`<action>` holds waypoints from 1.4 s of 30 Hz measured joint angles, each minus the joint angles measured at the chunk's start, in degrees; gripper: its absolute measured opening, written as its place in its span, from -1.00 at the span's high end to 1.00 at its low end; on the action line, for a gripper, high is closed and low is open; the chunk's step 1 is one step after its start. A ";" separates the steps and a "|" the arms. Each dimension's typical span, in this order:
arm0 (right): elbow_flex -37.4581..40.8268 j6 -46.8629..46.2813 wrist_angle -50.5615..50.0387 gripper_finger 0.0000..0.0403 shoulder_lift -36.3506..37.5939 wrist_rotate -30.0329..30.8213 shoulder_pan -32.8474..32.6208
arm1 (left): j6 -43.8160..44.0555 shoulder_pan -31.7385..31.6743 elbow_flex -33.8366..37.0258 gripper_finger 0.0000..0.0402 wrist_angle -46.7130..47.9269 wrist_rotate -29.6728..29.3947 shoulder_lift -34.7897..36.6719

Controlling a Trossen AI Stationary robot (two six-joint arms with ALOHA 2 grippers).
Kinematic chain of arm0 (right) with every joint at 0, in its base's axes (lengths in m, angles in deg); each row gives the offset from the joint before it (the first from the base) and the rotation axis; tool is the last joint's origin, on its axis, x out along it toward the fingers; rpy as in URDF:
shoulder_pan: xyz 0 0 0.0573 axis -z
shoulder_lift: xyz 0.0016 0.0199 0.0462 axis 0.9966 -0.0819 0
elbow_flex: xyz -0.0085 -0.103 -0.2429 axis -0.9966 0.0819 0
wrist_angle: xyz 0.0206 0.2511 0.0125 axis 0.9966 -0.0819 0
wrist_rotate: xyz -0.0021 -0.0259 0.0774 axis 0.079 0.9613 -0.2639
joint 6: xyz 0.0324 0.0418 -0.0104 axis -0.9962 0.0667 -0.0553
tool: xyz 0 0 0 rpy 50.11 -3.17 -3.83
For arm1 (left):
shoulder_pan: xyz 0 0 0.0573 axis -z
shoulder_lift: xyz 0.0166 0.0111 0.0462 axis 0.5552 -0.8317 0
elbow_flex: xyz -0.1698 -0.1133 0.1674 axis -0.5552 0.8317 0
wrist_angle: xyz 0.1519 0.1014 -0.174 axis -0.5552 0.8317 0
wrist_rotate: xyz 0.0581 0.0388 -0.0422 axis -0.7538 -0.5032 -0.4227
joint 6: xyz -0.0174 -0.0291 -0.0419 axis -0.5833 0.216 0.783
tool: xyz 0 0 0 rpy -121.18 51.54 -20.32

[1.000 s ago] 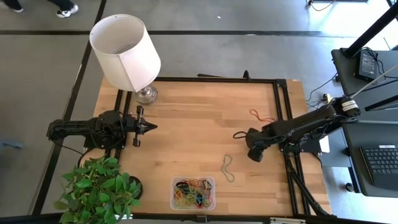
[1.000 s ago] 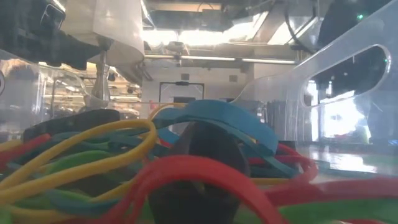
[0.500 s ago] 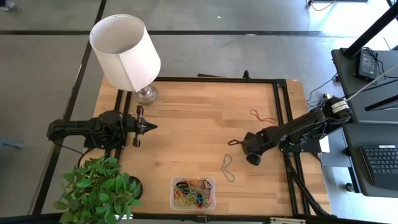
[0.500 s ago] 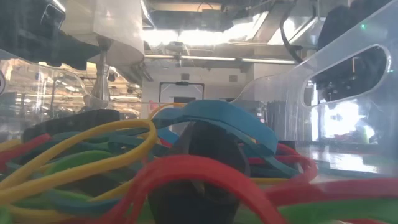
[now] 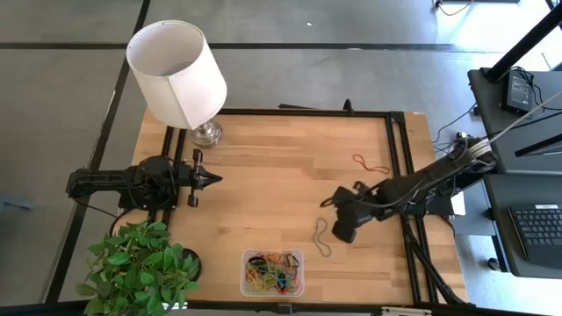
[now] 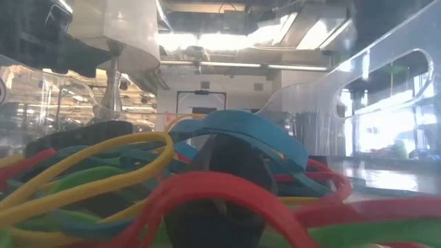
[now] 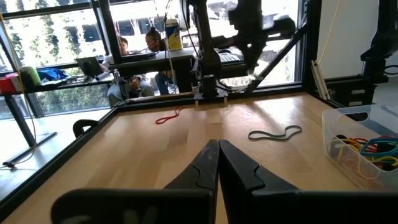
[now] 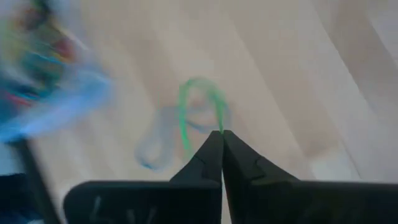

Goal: Pick and place rubber bands into bin
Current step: Put the green rubber band into the transparent bin, then put the blue rubber band into the transparent bin

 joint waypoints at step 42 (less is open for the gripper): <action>-60.08 15.49 -3.63 0.38 -57.92 -11.35 -3.39 | -0.03 0.00 0.01 0.97 0.01 -0.01 0.00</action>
